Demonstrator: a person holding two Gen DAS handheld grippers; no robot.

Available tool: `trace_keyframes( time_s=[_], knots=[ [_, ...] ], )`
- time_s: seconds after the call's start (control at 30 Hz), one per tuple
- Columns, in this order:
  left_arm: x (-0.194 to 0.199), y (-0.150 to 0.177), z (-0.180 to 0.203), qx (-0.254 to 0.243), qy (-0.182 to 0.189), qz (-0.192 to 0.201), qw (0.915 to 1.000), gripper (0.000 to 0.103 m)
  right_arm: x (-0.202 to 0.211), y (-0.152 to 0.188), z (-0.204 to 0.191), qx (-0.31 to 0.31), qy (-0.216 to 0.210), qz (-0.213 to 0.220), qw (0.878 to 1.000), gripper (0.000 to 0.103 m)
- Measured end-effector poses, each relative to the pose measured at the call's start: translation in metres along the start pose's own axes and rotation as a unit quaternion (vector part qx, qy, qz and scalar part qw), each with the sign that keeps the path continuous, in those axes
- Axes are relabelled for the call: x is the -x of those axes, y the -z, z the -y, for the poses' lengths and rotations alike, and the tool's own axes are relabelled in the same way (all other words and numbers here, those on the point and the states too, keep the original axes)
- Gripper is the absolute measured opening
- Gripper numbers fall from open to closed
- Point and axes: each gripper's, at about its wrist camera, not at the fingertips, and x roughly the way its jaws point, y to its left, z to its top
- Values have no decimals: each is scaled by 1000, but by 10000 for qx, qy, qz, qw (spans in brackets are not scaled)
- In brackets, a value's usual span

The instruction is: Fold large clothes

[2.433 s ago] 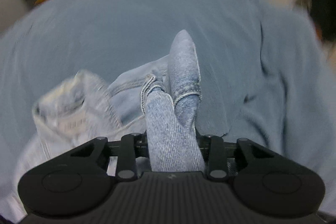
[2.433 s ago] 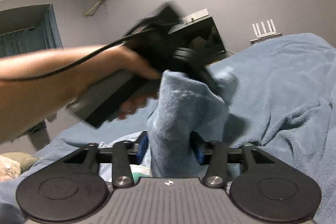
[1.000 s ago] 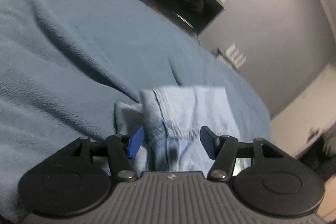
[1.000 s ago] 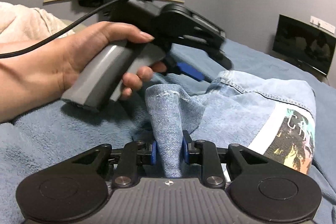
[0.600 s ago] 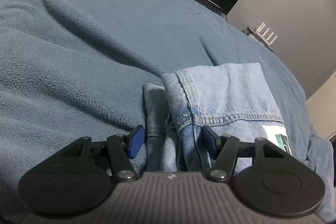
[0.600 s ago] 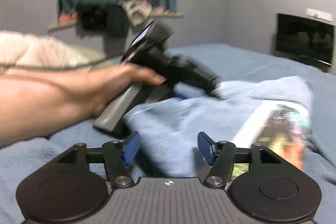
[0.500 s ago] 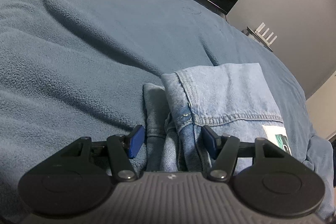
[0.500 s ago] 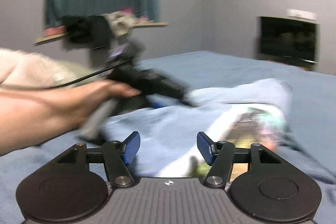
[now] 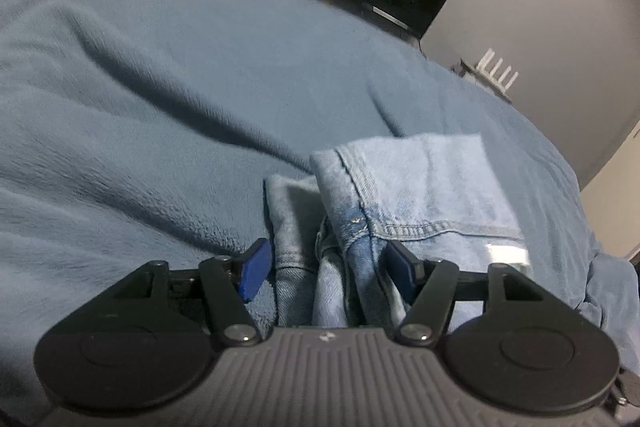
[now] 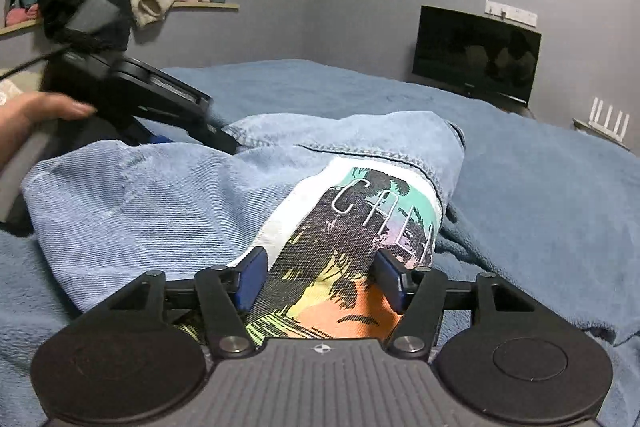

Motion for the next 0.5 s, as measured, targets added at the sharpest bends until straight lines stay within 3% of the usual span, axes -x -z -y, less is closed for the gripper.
trace_keyframes(
  time_s=[0.1,0.17,0.4,0.5],
  knots=[
    [34,1,6,159,388,97,9991,72,-3,2,9,-301,-45,-31,9995,62],
    [49,4,11,205,524,-72,9984,79,-5,4,16,-503,-77,-48,9987,63],
    [61,35,40,-722,85,-974,9926,80,4,10,25,-969,-332,31,9947,65],
    [57,47,42,-933,-188,-1120,9891,80,13,11,40,-1500,-530,24,9873,66]
  ],
)
